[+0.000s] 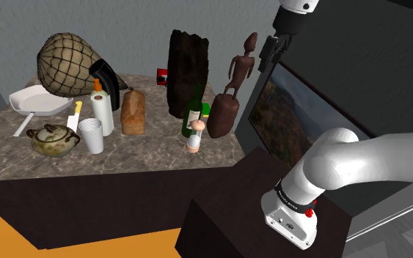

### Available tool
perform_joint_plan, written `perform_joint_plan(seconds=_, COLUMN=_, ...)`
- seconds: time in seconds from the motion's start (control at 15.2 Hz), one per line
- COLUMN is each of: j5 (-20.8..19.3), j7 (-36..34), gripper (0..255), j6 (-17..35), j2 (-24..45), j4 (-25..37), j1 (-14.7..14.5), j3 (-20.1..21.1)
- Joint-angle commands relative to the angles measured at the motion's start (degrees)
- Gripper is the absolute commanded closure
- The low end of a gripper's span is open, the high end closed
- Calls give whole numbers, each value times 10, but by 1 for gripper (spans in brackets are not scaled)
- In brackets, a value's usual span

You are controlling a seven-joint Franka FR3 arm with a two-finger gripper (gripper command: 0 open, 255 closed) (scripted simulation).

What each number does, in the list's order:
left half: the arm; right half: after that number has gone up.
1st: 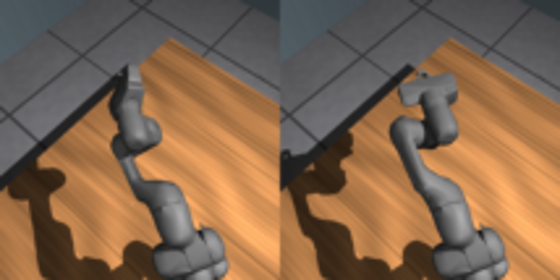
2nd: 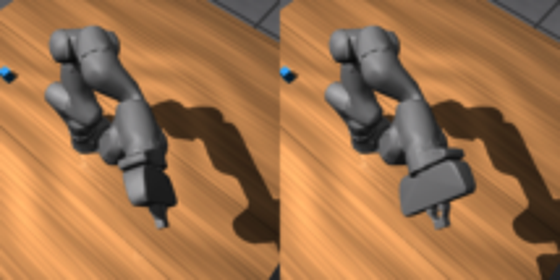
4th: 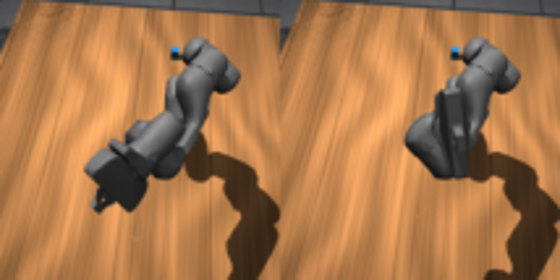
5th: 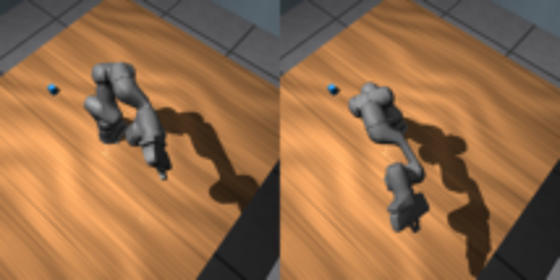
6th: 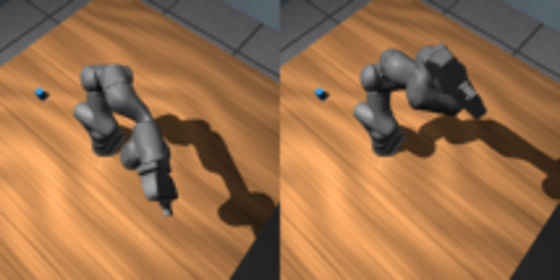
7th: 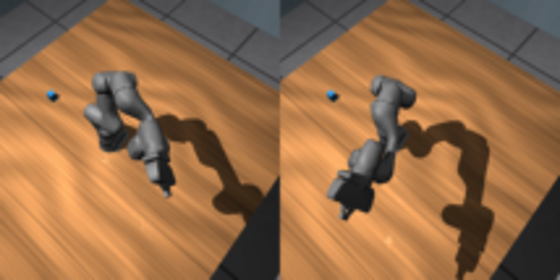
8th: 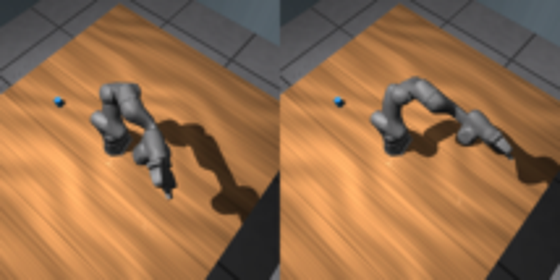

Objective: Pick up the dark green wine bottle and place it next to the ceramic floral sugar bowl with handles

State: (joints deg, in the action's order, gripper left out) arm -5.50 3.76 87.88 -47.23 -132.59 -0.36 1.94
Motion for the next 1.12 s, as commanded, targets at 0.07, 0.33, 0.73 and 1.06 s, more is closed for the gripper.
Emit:
perform_joint_plan(seconds=0.07, j5=-1, j7=4, gripper=0, j6=22, j2=10, j4=-8, j1=0, j3=-4)
perform_joint_plan(seconds=0.33, j5=-6, j7=22, gripper=0, j6=108, j2=60, j4=-32, j1=-2, j3=-22)
perform_joint_plan(seconds=0.73, j5=-6, j7=49, gripper=0, j6=233, j2=156, j4=-41, j1=-5, j3=-46)
perform_joint_plan(seconds=1.06, j5=1, j7=76, gripper=0, j6=327, j2=251, j4=-24, j1=-11, j3=-64)
